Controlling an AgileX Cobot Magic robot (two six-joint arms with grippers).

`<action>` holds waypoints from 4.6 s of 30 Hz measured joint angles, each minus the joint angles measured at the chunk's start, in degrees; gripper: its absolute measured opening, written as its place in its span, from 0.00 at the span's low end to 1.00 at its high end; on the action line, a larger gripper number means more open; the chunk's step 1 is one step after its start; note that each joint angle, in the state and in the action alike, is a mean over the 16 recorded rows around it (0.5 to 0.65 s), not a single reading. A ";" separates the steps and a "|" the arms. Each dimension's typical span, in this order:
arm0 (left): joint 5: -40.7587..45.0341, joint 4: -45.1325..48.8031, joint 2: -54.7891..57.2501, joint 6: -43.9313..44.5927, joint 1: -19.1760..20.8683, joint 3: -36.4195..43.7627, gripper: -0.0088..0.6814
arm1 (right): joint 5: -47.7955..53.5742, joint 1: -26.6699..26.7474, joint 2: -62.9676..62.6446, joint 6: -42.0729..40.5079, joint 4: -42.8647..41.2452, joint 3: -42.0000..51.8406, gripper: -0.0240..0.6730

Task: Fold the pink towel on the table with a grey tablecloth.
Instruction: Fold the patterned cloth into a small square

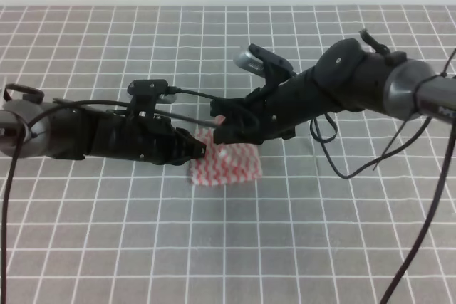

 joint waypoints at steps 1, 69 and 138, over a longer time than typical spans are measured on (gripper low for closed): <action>0.00 -0.01 0.00 0.00 0.00 0.00 0.01 | 0.11 0.04 0.26 0.01 -0.01 -0.30 0.01; 3.84 -2.89 -0.35 4.71 4.64 0.11 0.01 | 0.18 2.28 6.10 0.19 -0.78 -4.73 0.03; 5.30 17.19 -4.29 -14.61 -1.10 -3.47 0.01 | 16.99 -4.46 2.49 3.49 -11.19 -4.75 0.02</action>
